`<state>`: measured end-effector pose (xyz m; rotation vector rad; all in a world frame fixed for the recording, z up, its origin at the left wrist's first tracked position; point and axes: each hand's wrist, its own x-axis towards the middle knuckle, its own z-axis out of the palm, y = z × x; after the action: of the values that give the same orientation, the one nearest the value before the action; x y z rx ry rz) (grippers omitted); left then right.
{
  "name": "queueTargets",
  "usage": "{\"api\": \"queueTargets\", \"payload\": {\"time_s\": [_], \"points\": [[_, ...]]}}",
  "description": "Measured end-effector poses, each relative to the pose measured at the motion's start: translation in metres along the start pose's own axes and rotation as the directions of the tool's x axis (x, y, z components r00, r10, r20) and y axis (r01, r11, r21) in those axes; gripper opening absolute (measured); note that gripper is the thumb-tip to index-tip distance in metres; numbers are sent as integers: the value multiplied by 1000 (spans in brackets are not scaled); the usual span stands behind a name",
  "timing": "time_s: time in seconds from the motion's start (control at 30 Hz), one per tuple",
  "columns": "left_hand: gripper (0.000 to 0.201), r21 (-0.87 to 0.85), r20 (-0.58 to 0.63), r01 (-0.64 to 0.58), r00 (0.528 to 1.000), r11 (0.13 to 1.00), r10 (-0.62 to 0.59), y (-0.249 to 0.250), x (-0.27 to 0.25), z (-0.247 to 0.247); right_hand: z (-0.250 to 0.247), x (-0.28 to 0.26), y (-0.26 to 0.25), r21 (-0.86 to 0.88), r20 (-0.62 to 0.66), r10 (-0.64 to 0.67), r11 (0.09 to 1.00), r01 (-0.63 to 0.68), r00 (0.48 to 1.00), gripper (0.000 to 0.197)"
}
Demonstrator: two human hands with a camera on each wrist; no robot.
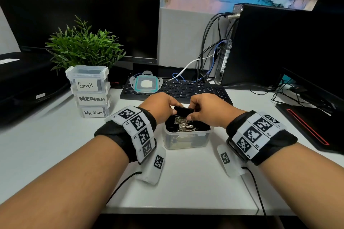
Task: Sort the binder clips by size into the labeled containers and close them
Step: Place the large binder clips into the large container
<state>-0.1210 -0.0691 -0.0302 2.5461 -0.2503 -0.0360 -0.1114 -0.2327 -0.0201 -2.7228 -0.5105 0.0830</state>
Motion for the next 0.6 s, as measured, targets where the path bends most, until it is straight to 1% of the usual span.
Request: {"api": "queueTargets", "payload": {"time_s": [0.07,0.17,0.23,0.4,0.53,0.6], "points": [[30,4,-10,1,1000,1000,-1,0,1,0,0,0,0,3,-23,3,1000,-3,1000,18],[27,-17,-20,24,1000,1000,-24,-2,2,1,1,0,-1,87,-96,24,996,-16,995,16],[24,-31,-39,45,998,998,-47,-5,4,2,2,1,-1,93,-118,41,995,-30,992,17],[9,-8,-77,68,995,998,-69,-5,4,5,4,1,-7,11,-107,67,998,-66,992,28],[8,-34,-73,76,994,997,-78,-3,3,4,4,0,-11,8,-100,88,996,-87,991,30],[13,-67,-77,88,993,994,-93,-3,2,4,5,0,-13,12,-104,90,996,-89,990,29]]}}
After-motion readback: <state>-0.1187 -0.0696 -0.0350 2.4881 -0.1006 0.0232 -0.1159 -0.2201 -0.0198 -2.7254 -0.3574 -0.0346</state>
